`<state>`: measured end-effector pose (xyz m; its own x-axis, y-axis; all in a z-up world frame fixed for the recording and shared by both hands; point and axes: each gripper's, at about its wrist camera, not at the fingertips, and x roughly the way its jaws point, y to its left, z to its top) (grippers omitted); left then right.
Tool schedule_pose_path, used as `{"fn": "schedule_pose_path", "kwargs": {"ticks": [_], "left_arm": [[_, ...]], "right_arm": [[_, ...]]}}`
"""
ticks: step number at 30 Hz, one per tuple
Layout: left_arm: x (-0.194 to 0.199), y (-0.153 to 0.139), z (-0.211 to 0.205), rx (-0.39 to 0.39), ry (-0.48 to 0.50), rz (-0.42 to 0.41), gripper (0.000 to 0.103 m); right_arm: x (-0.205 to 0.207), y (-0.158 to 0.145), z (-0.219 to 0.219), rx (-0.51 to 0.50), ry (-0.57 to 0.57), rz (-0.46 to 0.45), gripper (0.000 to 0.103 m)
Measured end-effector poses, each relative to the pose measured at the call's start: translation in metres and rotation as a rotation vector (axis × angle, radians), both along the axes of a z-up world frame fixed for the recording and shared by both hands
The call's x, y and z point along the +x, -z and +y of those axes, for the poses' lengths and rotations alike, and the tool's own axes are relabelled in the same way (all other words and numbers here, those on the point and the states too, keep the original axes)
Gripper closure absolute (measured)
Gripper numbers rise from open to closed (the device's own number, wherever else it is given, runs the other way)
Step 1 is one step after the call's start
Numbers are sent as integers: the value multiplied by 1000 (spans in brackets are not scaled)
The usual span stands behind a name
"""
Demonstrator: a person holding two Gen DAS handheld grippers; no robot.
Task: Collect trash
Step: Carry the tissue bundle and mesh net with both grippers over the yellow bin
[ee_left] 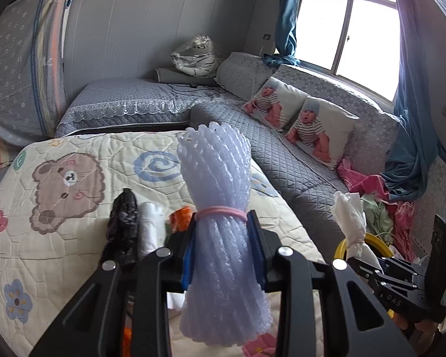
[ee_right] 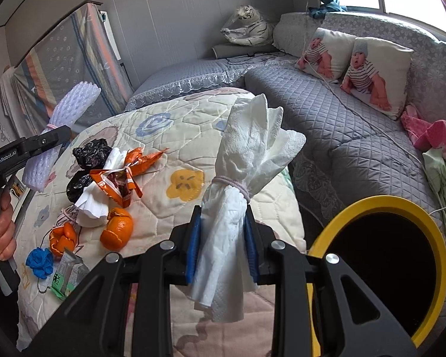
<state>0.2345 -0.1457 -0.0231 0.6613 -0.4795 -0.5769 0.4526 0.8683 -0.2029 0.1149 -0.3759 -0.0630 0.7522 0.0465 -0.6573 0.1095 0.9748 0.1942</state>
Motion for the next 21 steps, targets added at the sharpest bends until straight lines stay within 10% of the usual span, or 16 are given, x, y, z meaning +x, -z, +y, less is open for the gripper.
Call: {"fn": "schedule_pose_path", "kwargs": {"ticks": [21], "left_arm": [[-60, 11, -192, 44, 351, -32, 73]], "right_arm": [[-79, 19, -139, -24, 324, 11, 77]]}}
